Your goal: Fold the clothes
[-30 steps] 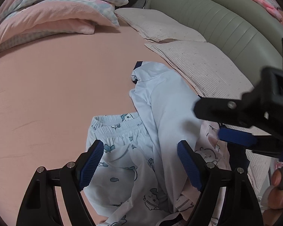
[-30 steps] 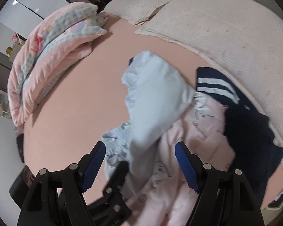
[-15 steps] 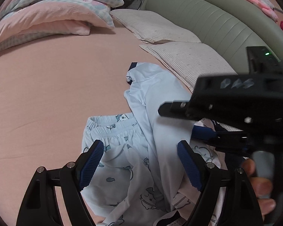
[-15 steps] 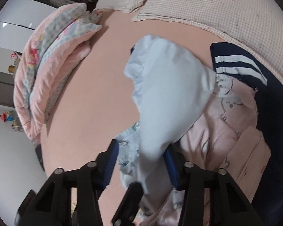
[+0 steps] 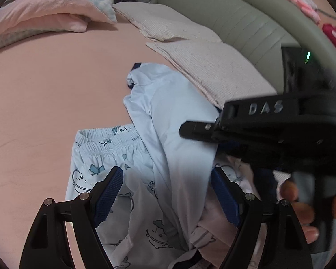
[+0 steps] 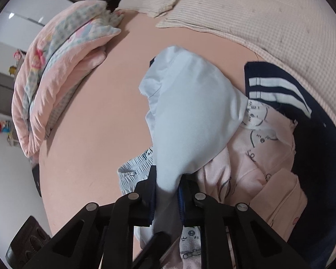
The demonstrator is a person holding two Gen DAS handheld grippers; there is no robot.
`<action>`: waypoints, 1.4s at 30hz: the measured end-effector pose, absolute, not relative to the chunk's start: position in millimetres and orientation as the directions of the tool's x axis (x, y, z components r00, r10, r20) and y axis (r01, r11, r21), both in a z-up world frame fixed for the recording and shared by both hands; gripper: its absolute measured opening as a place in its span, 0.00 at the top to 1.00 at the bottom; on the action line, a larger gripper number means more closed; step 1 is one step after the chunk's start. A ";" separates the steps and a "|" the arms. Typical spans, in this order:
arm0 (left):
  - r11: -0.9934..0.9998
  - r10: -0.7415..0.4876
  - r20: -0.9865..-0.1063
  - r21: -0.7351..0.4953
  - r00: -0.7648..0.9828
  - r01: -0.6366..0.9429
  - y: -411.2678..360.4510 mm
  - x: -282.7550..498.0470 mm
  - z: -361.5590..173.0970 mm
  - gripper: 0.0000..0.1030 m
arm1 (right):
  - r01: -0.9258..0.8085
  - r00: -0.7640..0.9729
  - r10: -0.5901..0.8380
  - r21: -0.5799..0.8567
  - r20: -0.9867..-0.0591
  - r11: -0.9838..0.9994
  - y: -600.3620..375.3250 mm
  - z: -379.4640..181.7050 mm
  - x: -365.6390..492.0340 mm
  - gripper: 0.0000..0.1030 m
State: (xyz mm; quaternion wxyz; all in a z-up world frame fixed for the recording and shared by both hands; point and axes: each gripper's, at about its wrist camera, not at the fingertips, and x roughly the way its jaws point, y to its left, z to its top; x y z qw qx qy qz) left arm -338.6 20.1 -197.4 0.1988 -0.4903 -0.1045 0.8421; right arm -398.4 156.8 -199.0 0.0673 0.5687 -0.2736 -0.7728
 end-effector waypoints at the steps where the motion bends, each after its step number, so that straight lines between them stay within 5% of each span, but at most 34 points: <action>1: -0.902 0.432 -0.789 -0.363 -0.438 -0.235 22.6 -338.5 -199.4 0.22 | -0.200 -0.346 -0.410 0.493 -0.844 -0.847 156.4 -198.1 -398.1 0.86; 12: -0.904 0.425 -0.797 -0.400 -0.429 -0.152 22.8 -340.1 -218.7 0.26 | -0.136 -0.381 -0.394 0.472 -0.836 -0.871 157.4 -187.9 -390.5 0.86; 19: -0.894 0.440 -0.777 -0.424 -0.451 -0.143 24.8 -334.0 -218.7 0.72 | -0.122 -0.394 -0.381 0.458 -0.837 -0.880 152.2 -189.2 -386.5 0.87; 22: -0.897 0.434 -0.771 -0.418 -0.466 -0.144 30.1 -331.0 -216.2 0.85 | -0.113 -0.406 -0.363 0.440 -0.839 -0.891 148.6 -189.0 -384.5 0.87; 42: -0.900 0.423 -0.673 -0.389 -0.606 -0.197 20.8 -304.6 -147.6 0.92 | 0.021 -0.519 -0.395 0.451 -0.758 -0.893 135.8 -131.2 -359.1 0.88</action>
